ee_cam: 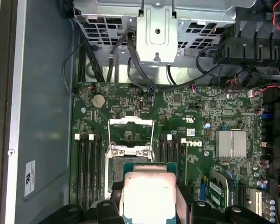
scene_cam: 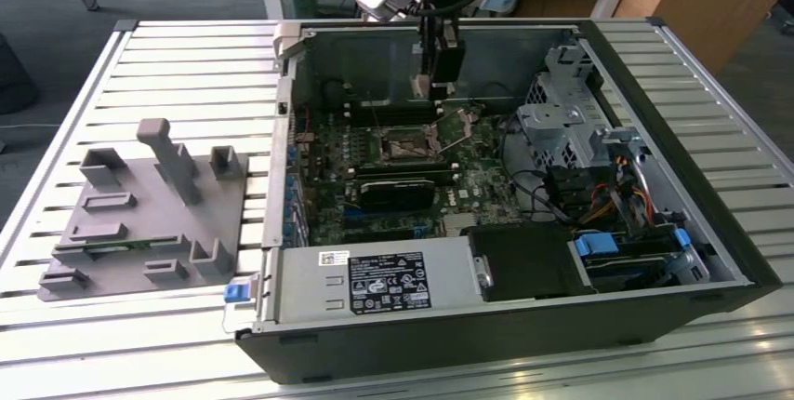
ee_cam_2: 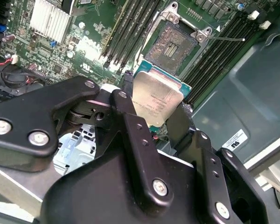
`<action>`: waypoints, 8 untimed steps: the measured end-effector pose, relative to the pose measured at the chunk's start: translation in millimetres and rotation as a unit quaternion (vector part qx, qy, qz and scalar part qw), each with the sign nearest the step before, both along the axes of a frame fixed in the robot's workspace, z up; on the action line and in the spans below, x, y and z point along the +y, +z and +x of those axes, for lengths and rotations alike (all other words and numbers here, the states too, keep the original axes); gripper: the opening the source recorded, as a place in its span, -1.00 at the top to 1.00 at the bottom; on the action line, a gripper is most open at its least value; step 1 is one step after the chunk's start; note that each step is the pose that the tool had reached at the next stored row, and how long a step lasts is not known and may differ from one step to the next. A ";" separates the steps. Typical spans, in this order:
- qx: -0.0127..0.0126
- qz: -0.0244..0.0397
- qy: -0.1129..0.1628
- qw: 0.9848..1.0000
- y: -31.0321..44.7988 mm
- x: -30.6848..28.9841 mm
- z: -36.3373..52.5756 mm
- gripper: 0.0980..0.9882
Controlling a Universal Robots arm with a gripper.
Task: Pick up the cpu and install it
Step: 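Place the cpu into insertion slot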
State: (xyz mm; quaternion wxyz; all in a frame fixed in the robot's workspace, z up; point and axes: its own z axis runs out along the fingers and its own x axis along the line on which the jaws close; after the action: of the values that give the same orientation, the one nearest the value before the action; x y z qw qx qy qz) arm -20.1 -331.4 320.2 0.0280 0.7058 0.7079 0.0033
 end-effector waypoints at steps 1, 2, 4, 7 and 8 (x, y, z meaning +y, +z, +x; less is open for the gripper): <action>0.000 0.000 0.000 1.000 -0.7 0.0 0.0 0.02; 0.000 0.000 0.000 1.000 -1.5 0.0 0.0 0.02; 0.000 0.000 0.000 1.000 -3.1 0.0 0.0 0.02; 0.000 0.000 0.000 1.000 -5.8 0.0 0.0 0.02; 0.000 0.000 0.000 1.000 -6.7 0.0 0.0 0.02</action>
State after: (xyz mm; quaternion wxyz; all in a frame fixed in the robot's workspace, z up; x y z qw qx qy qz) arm -20.1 -331.4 313.5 0.0280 0.7058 0.7079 0.0032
